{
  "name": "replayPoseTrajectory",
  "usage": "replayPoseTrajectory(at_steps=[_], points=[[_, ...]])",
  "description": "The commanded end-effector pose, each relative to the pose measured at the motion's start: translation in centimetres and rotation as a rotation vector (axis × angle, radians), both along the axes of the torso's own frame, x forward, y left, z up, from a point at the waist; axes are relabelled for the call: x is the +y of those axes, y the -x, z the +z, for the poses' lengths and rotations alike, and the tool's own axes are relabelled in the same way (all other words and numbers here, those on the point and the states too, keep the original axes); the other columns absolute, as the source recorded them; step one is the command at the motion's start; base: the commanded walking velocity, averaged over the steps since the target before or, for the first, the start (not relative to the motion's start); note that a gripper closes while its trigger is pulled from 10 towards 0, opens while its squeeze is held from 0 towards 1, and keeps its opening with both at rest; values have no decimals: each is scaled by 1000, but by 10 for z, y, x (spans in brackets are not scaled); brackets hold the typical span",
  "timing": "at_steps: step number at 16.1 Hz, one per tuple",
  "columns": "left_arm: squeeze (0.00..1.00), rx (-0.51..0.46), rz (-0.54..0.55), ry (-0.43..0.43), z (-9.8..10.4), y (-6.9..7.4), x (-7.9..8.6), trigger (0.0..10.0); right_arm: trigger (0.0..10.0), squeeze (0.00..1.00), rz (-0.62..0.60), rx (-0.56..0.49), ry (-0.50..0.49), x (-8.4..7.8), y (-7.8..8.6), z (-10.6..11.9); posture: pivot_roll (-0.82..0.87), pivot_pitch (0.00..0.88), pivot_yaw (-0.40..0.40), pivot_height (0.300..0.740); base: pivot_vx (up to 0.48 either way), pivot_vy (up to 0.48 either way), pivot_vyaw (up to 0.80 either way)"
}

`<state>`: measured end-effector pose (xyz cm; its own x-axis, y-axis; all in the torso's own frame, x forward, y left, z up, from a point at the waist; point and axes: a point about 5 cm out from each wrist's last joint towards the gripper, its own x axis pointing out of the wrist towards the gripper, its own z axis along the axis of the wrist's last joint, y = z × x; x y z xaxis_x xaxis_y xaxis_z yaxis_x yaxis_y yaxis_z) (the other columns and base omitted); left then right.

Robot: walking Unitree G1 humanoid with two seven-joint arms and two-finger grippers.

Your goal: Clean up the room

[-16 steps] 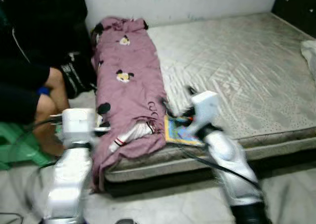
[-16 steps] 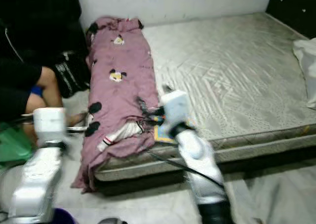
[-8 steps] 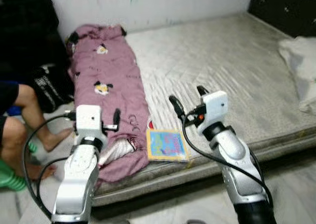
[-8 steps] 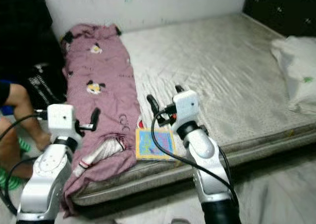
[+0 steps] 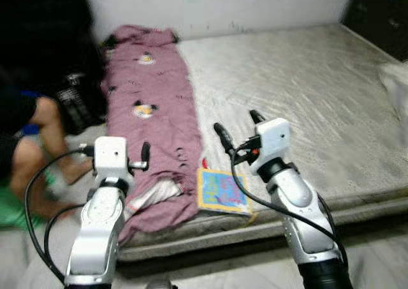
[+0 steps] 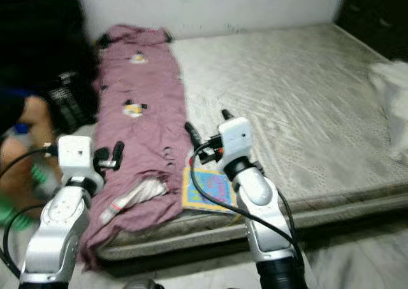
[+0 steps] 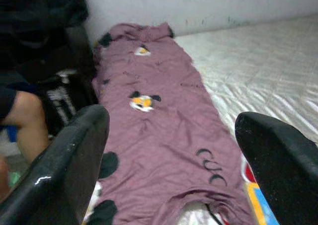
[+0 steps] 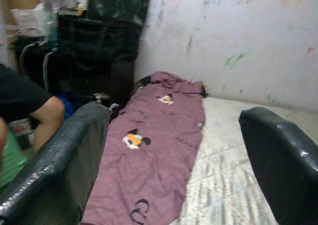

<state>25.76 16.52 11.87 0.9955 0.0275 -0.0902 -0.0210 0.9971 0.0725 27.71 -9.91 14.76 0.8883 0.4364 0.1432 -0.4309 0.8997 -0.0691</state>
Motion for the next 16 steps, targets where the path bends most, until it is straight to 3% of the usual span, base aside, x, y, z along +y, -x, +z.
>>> replayPoseTrajectory(at_steps=[1, 6, 9, 10, 12, 16], points=[[0, 6, 22, -20, -2, -1, 5, 10000, 10000, 0, 10, -8, -5, 4, -2, 2, -67, 0, 40, 740, 0, 0, 800], [0, -13, 33, -27, -1, -5, 4, 10000, 10000, 0, -21, -16, -20, -1, -4, 2, -82, 0, 60, 740, 0, 0, 160], [0, -29, 31, -55, 1, -8, 2, 10000, 10000, 0, -61, -48, 20, 0, -9, 3, -67, 0, 44, 740, 0, 0, 0], [0, -17, 57, -58, -4, -6, 7, 10000, 10000, 0, -150, -35, 70, -11, -16, -5, -45, 0, 22, 740, 0, 0, 0], [0, -1, 116, -48, -7, -7, 14, 10000, 10000, 0, -202, 8, 184, -21, -21, -24, -23, 0, 5, 740, 0, 0, 0], [0, -31, 145, -61, -4, -5, 19, 10000, 10000, 0, -233, 39, 186, -36, -27, -33, -5, 0, -18, 740, 0, 0, 0]])
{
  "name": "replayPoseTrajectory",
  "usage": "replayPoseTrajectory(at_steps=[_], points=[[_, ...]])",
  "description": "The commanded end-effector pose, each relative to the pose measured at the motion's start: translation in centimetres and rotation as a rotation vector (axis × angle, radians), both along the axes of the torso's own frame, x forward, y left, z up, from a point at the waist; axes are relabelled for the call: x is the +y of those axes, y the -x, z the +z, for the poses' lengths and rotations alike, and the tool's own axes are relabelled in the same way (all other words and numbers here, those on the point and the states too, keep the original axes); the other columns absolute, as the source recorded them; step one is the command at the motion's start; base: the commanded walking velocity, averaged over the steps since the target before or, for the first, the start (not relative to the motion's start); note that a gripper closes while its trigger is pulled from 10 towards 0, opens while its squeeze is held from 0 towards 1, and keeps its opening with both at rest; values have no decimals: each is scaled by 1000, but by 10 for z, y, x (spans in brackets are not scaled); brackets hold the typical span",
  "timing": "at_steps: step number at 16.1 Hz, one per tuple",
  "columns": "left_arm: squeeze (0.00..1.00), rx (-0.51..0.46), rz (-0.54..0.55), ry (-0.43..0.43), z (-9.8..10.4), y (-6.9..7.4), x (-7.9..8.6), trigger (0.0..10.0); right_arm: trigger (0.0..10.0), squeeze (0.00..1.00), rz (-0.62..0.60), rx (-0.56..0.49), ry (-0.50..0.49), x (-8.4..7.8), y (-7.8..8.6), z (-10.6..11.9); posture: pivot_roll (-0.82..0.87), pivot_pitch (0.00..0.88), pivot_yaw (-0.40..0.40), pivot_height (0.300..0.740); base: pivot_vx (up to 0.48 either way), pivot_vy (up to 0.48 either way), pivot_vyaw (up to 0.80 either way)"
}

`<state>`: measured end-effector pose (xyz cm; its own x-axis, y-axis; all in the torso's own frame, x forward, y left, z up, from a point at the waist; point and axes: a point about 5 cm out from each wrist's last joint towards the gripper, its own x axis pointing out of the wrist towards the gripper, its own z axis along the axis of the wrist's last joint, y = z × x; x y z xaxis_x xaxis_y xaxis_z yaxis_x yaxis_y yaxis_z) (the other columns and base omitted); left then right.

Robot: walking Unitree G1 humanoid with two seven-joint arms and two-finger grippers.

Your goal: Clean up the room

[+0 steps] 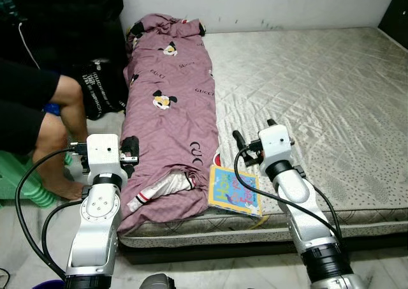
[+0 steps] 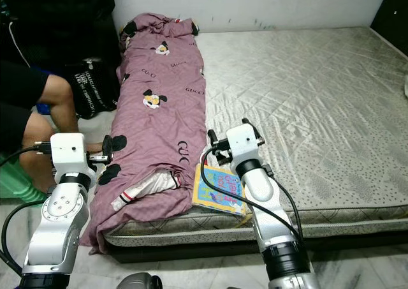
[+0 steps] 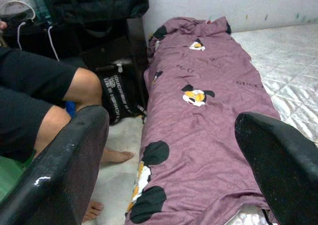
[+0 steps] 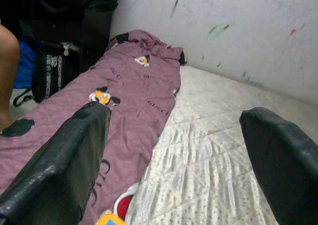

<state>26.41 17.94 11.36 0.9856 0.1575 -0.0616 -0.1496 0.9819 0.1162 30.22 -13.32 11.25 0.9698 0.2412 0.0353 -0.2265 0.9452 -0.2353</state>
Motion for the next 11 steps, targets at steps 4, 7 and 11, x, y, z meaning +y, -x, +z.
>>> replayPoseTrajectory(at_steps=[4, 7, 11], points=[[0, -35, 23, -4, 4, 12, 9, 10000, 10000, 0, -59, -35, -65, -14, 10, 4, -8, 0, -21, 740, 0, 0, 0], [0, -29, -27, -25, 0, 18, -1, 10000, 10000, 0, -59, -13, -105, -7, 21, -4, -11, 0, -9, 740, 0, 0, 0], [0, -36, -54, 4, 3, 14, -6, 10000, 10000, 0, -76, -7, -130, -7, 26, -5, -34, 2, 14, 740, 0, 0, 0]])
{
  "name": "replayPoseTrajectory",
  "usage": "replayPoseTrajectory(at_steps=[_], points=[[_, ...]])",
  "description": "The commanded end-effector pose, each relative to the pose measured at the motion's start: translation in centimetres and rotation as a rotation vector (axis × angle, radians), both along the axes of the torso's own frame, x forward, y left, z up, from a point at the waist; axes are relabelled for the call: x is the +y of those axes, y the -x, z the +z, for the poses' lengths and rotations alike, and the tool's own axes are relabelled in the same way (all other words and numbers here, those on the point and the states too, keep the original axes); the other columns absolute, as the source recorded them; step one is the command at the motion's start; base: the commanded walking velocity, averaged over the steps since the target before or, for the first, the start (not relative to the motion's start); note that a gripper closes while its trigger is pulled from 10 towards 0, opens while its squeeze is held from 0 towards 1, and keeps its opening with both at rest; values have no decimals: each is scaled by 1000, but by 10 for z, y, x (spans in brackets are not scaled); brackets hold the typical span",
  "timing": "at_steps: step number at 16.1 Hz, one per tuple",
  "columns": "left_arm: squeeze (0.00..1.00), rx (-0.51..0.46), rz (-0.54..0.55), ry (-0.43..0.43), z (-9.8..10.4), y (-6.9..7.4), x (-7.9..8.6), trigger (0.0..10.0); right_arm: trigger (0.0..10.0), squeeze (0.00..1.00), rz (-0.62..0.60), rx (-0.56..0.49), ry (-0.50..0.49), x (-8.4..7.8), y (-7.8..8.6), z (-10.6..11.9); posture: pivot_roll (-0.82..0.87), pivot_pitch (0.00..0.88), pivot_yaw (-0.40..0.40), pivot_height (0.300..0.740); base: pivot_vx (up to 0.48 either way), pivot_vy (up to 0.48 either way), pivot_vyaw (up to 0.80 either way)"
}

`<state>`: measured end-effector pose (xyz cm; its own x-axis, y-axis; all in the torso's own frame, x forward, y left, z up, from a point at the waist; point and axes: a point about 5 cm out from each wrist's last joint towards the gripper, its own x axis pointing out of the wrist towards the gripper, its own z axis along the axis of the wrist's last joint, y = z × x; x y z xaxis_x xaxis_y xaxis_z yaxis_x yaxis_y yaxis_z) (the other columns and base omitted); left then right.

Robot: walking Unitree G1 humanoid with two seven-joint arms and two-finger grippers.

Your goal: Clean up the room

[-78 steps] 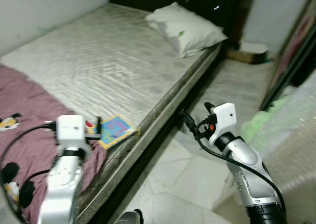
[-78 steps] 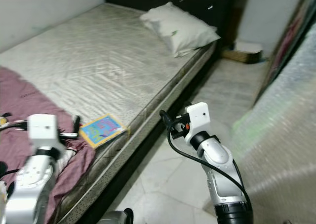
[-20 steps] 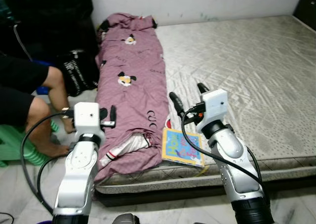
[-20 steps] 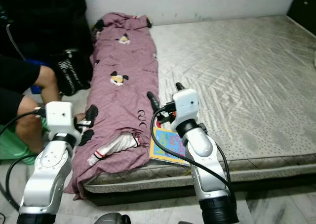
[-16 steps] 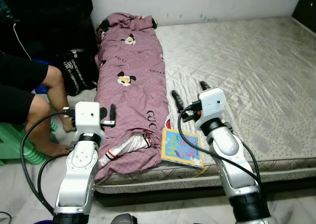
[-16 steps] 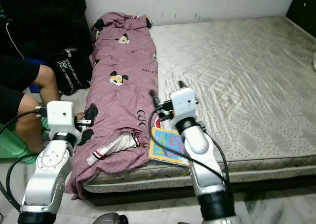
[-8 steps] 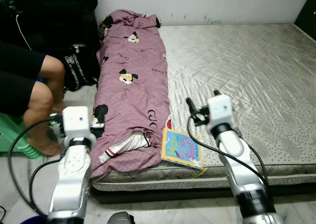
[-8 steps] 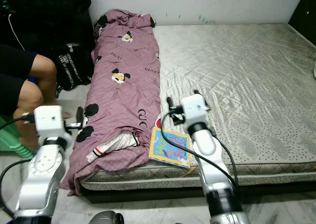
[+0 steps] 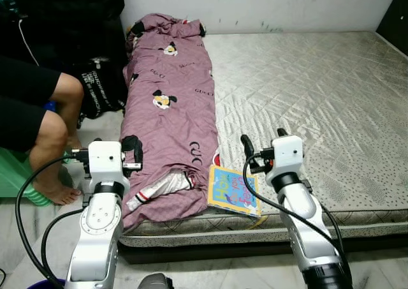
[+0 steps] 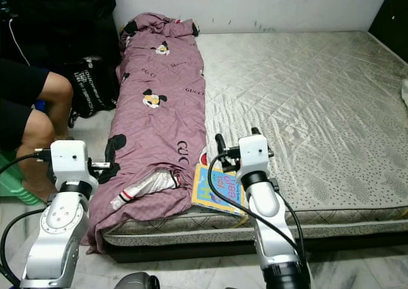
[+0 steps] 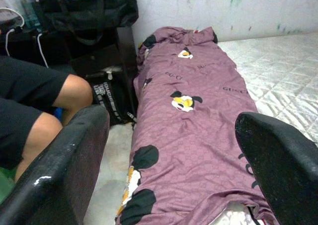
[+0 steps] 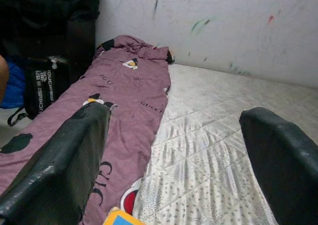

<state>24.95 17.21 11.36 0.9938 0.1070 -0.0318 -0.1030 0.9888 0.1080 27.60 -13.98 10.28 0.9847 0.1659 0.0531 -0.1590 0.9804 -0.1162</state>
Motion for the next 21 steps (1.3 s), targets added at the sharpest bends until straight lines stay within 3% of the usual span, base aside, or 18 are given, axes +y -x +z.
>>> replayPoseTrajectory(at_steps=[1, 21], points=[[0, 4, -9, 10, 1, 0, 0, 10000, 10000, 0, -3, -13, -7, 0, 1, 5, -40, 16, 13, 740, 0, 0, 0], [0, 28, -57, 38, 0, 4, -13, 10000, 10000, 0, 21, -10, -10, 9, 7, 7, -38, 65, 7, 740, 0, 0, 0]])
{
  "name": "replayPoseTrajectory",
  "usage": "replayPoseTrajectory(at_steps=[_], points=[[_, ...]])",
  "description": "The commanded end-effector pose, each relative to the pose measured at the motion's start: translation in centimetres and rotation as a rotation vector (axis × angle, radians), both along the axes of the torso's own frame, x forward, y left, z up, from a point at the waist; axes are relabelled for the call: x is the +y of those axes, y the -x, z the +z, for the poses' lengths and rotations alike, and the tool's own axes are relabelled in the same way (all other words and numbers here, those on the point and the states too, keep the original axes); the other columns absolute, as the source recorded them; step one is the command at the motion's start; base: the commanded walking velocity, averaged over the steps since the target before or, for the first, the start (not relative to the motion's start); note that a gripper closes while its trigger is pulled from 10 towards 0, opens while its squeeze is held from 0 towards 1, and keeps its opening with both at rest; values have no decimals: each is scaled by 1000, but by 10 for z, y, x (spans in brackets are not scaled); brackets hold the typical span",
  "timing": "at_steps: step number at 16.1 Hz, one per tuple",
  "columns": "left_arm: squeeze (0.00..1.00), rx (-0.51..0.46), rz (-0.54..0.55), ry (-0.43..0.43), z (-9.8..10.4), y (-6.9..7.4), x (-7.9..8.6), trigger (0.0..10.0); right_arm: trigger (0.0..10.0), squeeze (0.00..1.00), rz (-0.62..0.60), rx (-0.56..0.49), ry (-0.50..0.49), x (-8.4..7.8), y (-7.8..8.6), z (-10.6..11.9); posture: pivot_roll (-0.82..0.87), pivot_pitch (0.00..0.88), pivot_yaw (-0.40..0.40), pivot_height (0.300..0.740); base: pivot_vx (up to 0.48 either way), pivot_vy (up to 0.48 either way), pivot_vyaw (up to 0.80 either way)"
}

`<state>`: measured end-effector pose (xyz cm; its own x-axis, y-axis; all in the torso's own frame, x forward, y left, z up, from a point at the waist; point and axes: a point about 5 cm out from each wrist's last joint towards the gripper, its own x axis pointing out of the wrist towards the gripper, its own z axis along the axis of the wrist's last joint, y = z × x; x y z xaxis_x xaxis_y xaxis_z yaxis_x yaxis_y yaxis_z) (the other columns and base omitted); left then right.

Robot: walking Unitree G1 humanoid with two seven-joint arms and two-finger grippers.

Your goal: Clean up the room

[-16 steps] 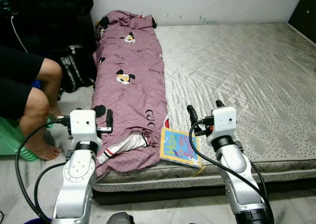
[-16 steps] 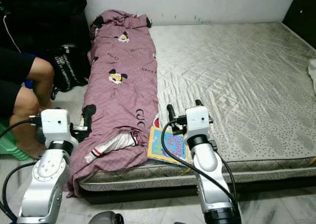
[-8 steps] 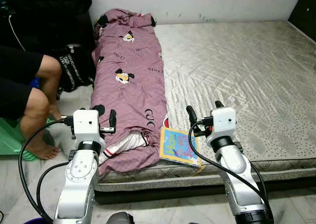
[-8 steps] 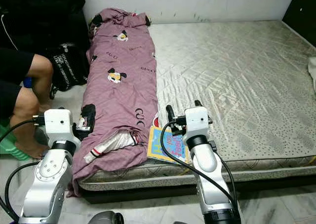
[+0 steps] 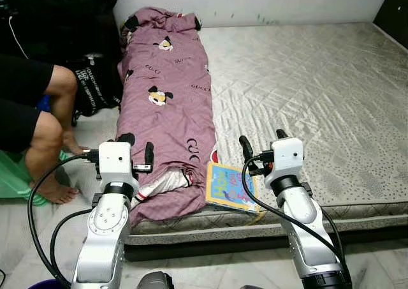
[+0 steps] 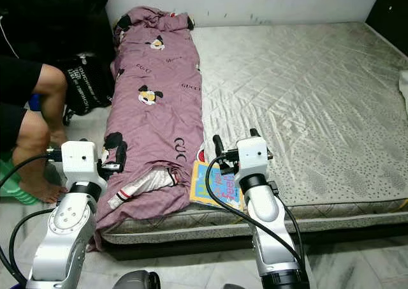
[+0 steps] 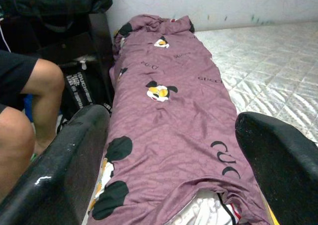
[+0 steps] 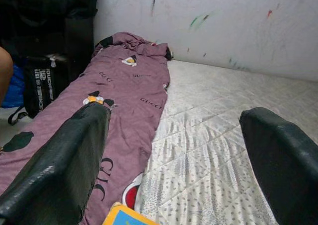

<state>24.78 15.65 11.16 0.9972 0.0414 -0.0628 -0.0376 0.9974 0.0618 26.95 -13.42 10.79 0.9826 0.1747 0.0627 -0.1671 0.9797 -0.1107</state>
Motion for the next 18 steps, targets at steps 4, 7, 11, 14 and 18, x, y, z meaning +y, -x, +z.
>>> replayPoseTrajectory(at_steps=[4, 7, 11, 14, 18], points=[[0, 8, 4, -13, 1, 2, 2, 10000, 10000, 0, 16, 2, 17, 4, 0, 1, -46, 71, 11, 740, 0, 0, 0], [0, 5, -6, -12, 2, 0, 1, 10000, 10000, 0, 8, 3, 9, 4, 0, 1, -45, 71, 16, 740, 0, 0, 0], [0, 1, -5, -16, 3, -2, 1, 10000, 10000, 0, 20, -5, 22, 6, -2, 2, -41, 66, 16, 740, 0, 0, 200], [0, -1, -5, -16, 3, -3, 2, 10000, 10000, 0, 20, -4, 17, 8, -4, 2, -40, 61, 17, 740, 0, 0, 800], [0, -5, -6, -20, 4, -5, 2, 10000, 10000, 0, 15, -8, 7, 8, -6, 3, -42, 58, 16, 740, 0, 0, 272]])
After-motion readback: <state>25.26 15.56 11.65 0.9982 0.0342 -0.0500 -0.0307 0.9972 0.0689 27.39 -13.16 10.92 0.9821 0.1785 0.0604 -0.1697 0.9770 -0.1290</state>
